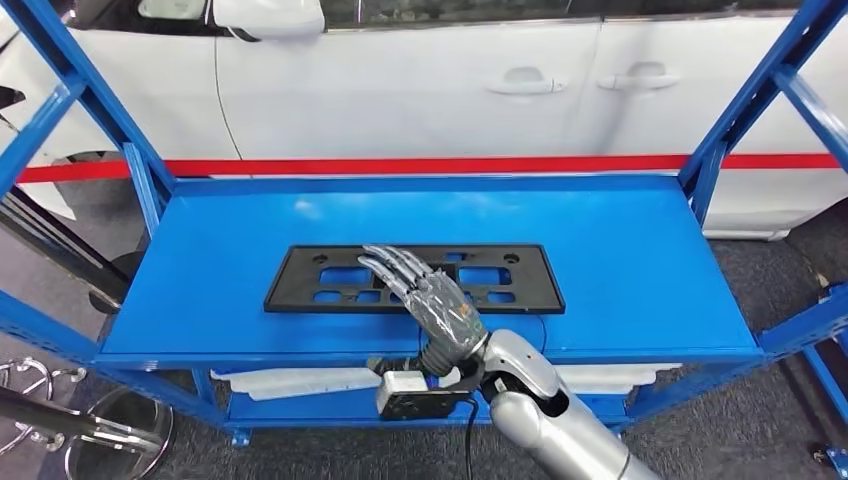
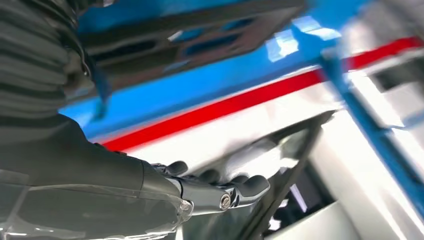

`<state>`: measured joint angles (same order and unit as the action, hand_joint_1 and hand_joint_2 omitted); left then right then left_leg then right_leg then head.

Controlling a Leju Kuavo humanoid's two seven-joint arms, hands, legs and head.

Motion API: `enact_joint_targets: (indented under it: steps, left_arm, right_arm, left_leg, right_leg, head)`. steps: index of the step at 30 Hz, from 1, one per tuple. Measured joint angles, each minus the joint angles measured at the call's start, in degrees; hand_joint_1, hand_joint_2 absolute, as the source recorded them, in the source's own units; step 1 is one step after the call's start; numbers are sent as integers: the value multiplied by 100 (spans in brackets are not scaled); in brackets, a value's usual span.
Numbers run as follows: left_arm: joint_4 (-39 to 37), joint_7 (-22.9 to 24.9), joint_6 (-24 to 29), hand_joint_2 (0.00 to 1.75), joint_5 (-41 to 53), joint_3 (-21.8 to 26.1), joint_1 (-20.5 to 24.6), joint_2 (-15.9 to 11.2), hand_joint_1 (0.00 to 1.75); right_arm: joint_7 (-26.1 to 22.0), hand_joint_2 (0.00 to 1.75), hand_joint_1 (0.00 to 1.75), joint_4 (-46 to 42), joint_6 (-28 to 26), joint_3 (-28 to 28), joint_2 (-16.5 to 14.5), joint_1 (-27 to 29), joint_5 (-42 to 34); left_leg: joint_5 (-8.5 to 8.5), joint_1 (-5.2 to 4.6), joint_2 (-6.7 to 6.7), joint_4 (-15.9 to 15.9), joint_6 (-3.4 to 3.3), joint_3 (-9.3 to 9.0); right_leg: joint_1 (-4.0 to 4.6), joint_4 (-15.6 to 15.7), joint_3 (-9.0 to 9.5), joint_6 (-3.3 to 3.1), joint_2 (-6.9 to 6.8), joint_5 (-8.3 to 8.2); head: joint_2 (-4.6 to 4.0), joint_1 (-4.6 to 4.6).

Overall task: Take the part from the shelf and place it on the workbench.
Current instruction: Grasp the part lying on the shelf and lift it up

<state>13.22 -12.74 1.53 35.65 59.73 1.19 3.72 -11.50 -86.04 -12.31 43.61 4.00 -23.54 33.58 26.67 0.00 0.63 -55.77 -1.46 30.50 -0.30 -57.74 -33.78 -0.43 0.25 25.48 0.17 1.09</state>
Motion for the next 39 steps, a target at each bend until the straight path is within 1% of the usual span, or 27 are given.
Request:
enact_joint_targets:
  steps: [2,4,7,8,9,10,12,13,15,17,18,19,20,22,23,24,25,27,28,29,30,32,34,35,37,38,39]
  left_arm:
    - [0,0,-5,0,41,15,5,-4,0]
    - [0,-1,-9,0,56,19,7,-9,0]
    - [0,-7,-17,0,95,22,3,-24,0]
    - [0,-9,-21,0,112,22,-2,-28,0]
    - [0,-11,-23,0,127,22,-7,-29,0]
    - [0,-13,-25,0,139,22,-9,-31,0]
    - [0,-16,-29,0,165,22,-1,-36,0]
    - [0,-17,-32,0,178,22,5,-39,0]
    - [0,-18,-36,0,205,22,9,-43,0]
    - [0,-17,-38,0,222,23,0,-43,0]
    - [0,-17,-39,0,234,24,-4,-43,0]
    - [0,-17,-40,0,249,25,-4,-42,0]
    - [0,-17,-44,0,267,25,2,-42,0]
    - [0,-16,-53,0,318,25,16,-42,0]
    - [0,-16,-59,0,349,25,18,-42,0]
    - [0,-16,-64,0,380,26,16,-42,0]
    - [0,-16,-70,0,414,27,14,-42,0]
    - [0,-16,-82,0,468,28,14,-42,0]
    - [0,-16,-87,0,495,29,20,-42,0]
    - [0,-16,-91,0,521,28,26,-42,0]
    - [0,-15,-96,0,549,28,30,-42,0]
    - [0,-14,-102,0,588,27,37,-45,0]
    - [-1,-15,-110,0,619,27,42,-51,0]
    - [-2,-15,-113,0,640,27,45,-60,0]
    - [-2,-18,-119,0,681,27,48,-79,0]
    - [-2,-20,-121,0,699,27,47,-88,0]
    - [-2,-23,-125,0,710,28,44,-92,0]
  right_arm:
    - [149,175,0,219,-259,150,-77,-65,595]
    - [211,175,0,371,-360,254,-152,-120,837]
    - [510,175,0,605,-578,446,-258,-223,1601]
    - [647,175,0,696,-665,541,-288,-253,1969]
    - [749,175,0,784,-720,638,-320,-276,2273]
    - [815,175,0,862,-751,727,-362,-294,2477]
    - [916,175,0,1013,-777,875,-456,-340,2722]
    - [947,175,0,1092,-779,935,-498,-377,2782]
    - [989,175,0,1240,-774,1026,-550,-437,2837]
    - [1015,175,0,1356,-766,1081,-588,-464,2858]
    - [1029,175,0,1400,-760,1097,-604,-480,2877]
    - [1049,175,0,1443,-757,1111,-619,-501,2904]
    - [1089,175,0,1494,-760,1123,-630,-518,2947]
    - [1214,175,0,1649,-802,1146,-652,-536,3065]
    - [1285,175,0,1756,-841,1154,-666,-537,3131]
    - [1347,175,0,1868,-885,1158,-690,-542,3186]
    - [1404,175,0,1983,-933,1160,-723,-555,3236]
    - [1481,175,0,2194,-1019,1160,-807,-616,3315]
    - [1516,175,0,2304,-1048,1160,-855,-664,3356]
    - [1554,175,0,2417,-1065,1160,-902,-716,3401]
    - [1602,175,0,2536,-1075,1160,-949,-763,3453]
    - [1702,175,0,2752,-1086,1156,-1040,-837,3555]
    - [1814,175,0,2953,-1097,1152,-1135,-904,3674]
    - [1886,175,3,3069,-1104,1150,-1184,-943,3753]
    - [2072,175,44,3358,-1119,1149,-1277,-1021,3957]
    - [2192,175,85,3516,-1122,1147,-1313,-1056,4076]
    - [2332,175,125,3670,-1117,1144,-1344,-1091,4205]
  left_leg:
    - [34,17,-5,-14,66,12]
    - [212,31,-18,-286,137,124]
    - [649,59,-28,-1387,216,712]
    - [677,68,-28,-1632,232,871]
    - [589,74,-28,-1651,237,921]
    - [390,78,-29,-1430,233,852]
    - [-79,70,-27,-646,196,524]
    - [-224,58,-26,-304,171,372]
    - [-256,34,-21,-6,123,241]
    - [-237,54,-23,76,76,213]
    - [-243,70,-25,103,49,194]
    - [-246,86,-29,131,15,171]
    - [-242,95,-33,145,-16,150]
    - [-216,87,-36,142,-63,127]
    - [-201,84,-34,138,-72,112]
    - [-182,81,-31,133,-76,93]
    - [-159,78,-27,129,-72,65]
    - [-108,70,-20,125,-51,0]
    - [-83,56,-17,114,-31,-19]
    - [-65,45,-17,104,-9,-19]
    - [-53,37,-20,99,17,-11]
    - [-26,36,-28,92,77,2]
    - [113,53,-34,-79,148,61]
    - [259,63,-36,-337,184,173]
    - [600,79,-37,-1137,249,561]
    - [696,84,-38,-1477,272,745]
    - [693,89,-38,-1647,287,852]
  right_leg:
    - [-8,62,28,-44,7,10]
    - [-35,107,73,-91,0,12]
    - [-38,118,107,-141,-20,39]
    - [-38,118,118,-147,-21,50]
    - [-40,118,133,-145,-16,62]
    - [-42,121,159,-139,-11,77]
    - [-38,144,225,-108,-2,110]
    - [-29,157,246,-89,2,120]
    - [-12,183,251,-45,4,123]
    - [-6,199,250,8,0,134]
    - [-3,136,230,35,-3,190]
    - [-1,-41,155,57,-5,301]
    - [-3,-345,15,73,-8,461]
    - [-5,-1148,-401,87,-8,780]
    - [-7,-1431,-571,90,-8,832]
    - [-8,-1522,-654,88,-9,777]
    - [-8,-1372,-620,75,-9,602]
    - [3,-623,-322,19,-9,125]
    - [14,-265,-168,-12,-9,-43]
    - [26,-29,-70,-39,-8,-110]
    - [40,78,-29,-58,-2,-106]
    - [32,137,-7,-85,9,-67]
    - [1,175,29,-122,9,-63]
    - [-11,188,51,-141,3,-59]
    - [-9,186,69,-170,-10,-42]
    - [-7,181,75,-175,-13,-34]
    - [-8,174,81,-176,-14,-25]
  head:
    - [0,1]
    - [0,2]
    - [0,3]
    - [0,3]
    - [0,3]
    - [0,3]
    - [0,2]
    - [0,2]
    - [0,2]
    - [0,2]
    - [0,1]
    - [0,1]
    - [0,0]
    - [0,0]
    - [0,0]
    - [0,0]
    - [0,0]
    - [0,0]
    - [0,0]
    - [0,0]
    - [0,0]
    - [0,1]
    - [0,2]
    - [0,2]
    - [0,2]
    - [0,2]
    - [0,2]
